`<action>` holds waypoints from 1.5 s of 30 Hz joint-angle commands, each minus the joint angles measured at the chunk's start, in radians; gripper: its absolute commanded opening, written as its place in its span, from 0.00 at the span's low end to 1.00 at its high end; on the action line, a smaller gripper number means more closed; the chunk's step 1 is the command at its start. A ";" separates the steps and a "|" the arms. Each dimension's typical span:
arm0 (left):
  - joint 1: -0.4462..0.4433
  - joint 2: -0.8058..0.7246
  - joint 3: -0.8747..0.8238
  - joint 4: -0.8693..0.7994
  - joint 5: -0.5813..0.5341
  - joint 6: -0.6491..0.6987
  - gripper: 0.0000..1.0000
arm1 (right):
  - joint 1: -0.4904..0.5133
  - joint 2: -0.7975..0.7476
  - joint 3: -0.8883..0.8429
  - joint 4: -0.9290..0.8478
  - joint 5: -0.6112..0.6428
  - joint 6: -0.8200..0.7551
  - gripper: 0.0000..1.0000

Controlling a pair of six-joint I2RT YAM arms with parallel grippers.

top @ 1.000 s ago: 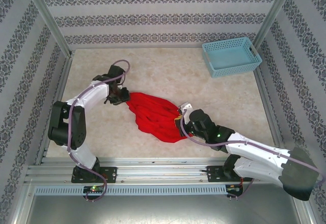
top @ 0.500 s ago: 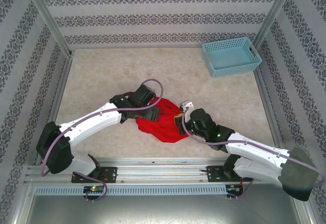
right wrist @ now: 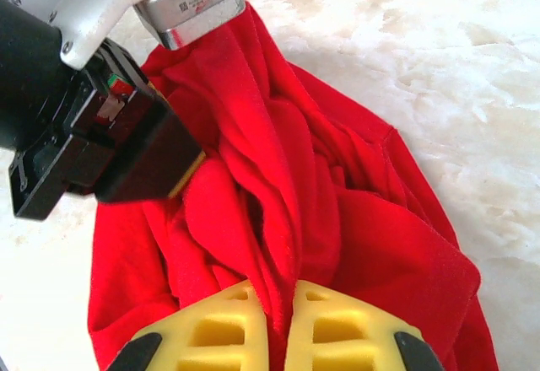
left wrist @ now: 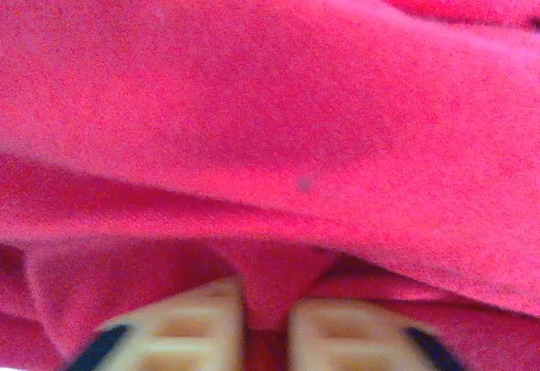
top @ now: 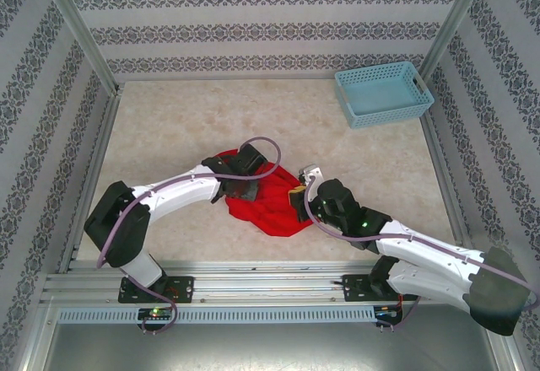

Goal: Fold the inside-out t-shirt

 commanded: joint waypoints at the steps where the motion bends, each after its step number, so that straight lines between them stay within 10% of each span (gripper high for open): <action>1: 0.027 -0.004 0.010 0.059 0.005 -0.010 0.03 | -0.013 -0.020 -0.006 0.012 0.019 0.024 0.00; 28: 0.105 -0.458 -0.053 0.184 0.242 0.065 0.00 | -0.097 -0.113 0.054 -0.052 -0.022 -0.022 0.05; 37: 0.108 -0.465 -0.135 0.166 0.131 0.061 0.00 | -0.041 0.002 0.046 0.000 -0.098 -0.031 0.04; 45: 0.115 -0.479 -0.230 0.246 0.249 0.053 0.00 | -0.023 0.039 0.034 -0.026 -0.062 -0.019 0.50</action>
